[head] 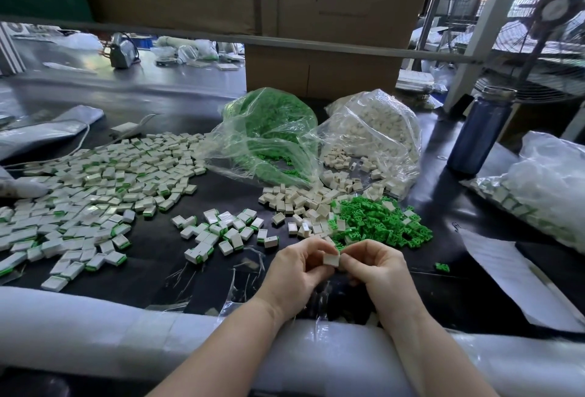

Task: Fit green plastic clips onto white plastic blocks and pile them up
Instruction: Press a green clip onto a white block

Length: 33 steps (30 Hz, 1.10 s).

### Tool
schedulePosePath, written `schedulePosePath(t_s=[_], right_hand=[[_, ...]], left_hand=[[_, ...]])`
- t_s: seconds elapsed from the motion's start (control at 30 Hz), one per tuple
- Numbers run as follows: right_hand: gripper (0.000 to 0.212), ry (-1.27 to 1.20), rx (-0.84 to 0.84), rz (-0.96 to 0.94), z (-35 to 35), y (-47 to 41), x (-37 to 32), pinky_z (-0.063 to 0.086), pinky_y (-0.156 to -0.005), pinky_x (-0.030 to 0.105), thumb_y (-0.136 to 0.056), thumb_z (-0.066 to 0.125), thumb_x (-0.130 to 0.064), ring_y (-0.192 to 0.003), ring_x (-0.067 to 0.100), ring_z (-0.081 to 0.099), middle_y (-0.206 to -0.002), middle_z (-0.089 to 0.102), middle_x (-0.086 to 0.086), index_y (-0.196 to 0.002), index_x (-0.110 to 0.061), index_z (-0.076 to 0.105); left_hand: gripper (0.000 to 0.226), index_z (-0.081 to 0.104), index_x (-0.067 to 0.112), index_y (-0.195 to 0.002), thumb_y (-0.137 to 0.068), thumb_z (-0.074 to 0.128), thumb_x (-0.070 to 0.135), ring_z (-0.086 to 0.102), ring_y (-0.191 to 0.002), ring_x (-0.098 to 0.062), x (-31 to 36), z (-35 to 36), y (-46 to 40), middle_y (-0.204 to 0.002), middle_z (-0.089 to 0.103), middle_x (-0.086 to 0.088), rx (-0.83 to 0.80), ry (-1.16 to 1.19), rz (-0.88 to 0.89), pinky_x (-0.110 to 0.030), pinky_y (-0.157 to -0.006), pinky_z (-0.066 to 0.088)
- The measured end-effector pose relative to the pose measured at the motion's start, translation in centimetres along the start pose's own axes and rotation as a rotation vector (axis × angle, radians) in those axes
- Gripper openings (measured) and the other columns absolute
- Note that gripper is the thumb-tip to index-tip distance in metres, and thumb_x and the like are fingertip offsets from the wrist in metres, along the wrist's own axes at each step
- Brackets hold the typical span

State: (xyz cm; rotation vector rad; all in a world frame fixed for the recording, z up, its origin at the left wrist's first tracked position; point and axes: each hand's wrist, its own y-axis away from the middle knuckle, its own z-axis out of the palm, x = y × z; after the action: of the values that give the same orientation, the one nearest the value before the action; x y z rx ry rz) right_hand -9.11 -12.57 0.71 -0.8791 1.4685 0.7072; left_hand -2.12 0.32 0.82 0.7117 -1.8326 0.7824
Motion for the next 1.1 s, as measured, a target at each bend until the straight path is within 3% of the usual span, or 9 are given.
schedulePosePath(t_s=[0.1,0.17,0.37,0.5,0.77,0.97,1.1], right_hand=[[0.009,-0.048,-0.013,-0.002,-0.06,0.14,-0.2,0.049,-0.05,0.018,-0.081,0.067,-0.003,-0.051,0.007,0.057,-0.059,0.067,0.003,-0.074,-0.007,0.07],[0.01,-0.062,-0.033,-0.006,-0.05,0.23,-0.35,0.05,-0.051,0.018,-0.082,0.066,-0.002,-0.052,0.007,0.058,-0.061,0.068,0.004,-0.075,-0.008,0.071],[0.014,0.036,-0.037,-0.016,0.43,0.31,-0.35,0.049,-0.05,0.019,-0.083,0.066,-0.003,-0.052,0.011,0.057,-0.06,0.065,0.008,-0.07,-0.006,0.068],[0.016,0.121,-0.059,0.003,0.62,0.25,-0.24,0.048,-0.052,0.024,-0.085,0.064,-0.007,-0.053,0.011,0.054,-0.057,0.061,0.001,-0.069,-0.009,0.065],[0.02,0.206,-0.137,-0.033,0.39,0.56,-0.49,0.044,-0.053,0.025,-0.085,0.064,-0.008,-0.054,0.012,0.049,-0.055,0.056,-0.001,-0.066,-0.013,0.064],[0.022,0.161,-0.131,-0.007,0.35,0.51,-0.51,0.041,-0.046,0.016,-0.083,0.065,-0.004,-0.045,0.003,0.047,-0.047,0.055,-0.005,-0.063,-0.011,0.063],[0.018,0.132,-0.098,-0.027,0.5,0.4,-0.4,0.042,-0.047,0.015,-0.083,0.065,-0.003,-0.046,0.001,0.049,-0.048,0.056,-0.006,-0.066,-0.007,0.062]], left_hand=[[0.006,0.068,0.017,-0.089,-0.085,0.065,0.012,0.062,-0.076,-0.015,-0.16,-0.1,-0.06,-0.081,0.067,-0.003,0.027,0.003,0.002,-0.025,-0.078,0.052],[0.009,0.069,0.013,-0.089,-0.088,0.062,0.019,0.062,-0.077,-0.015,-0.25,-0.27,-0.12,-0.081,0.068,-0.005,0.024,-0.004,-0.012,-0.028,-0.077,0.052],[0.007,0.068,0.011,-0.085,-0.087,0.062,0.014,0.061,-0.066,-0.003,-0.18,-0.54,-0.21,-0.075,0.067,-0.001,0.011,0.151,-0.108,-0.015,-0.066,0.05],[0.01,0.068,0.009,-0.085,-0.089,0.06,0.014,0.057,-0.062,0.0,-0.14,-0.5,-0.2,-0.074,0.065,0.001,-0.025,0.073,-0.121,-0.011,-0.063,0.046],[0.014,0.07,0.007,-0.091,-0.09,0.06,0.016,0.055,-0.066,-0.002,-0.2,-0.74,-0.06,-0.072,0.064,0.005,-0.069,-0.025,-0.113,-0.013,-0.067,0.046],[0.009,0.068,0.012,-0.085,-0.09,0.06,0.014,0.052,-0.055,0.007,-0.24,-0.63,-0.04,-0.065,0.06,0.013,-0.094,-0.033,-0.116,-0.009,-0.062,0.042],[0.011,0.069,0.009,-0.089,-0.09,0.059,0.014,0.054,-0.06,0.001,-0.24,-0.34,-0.12,-0.068,0.063,0.008,-0.054,-0.023,-0.096,-0.014,-0.064,0.045]])
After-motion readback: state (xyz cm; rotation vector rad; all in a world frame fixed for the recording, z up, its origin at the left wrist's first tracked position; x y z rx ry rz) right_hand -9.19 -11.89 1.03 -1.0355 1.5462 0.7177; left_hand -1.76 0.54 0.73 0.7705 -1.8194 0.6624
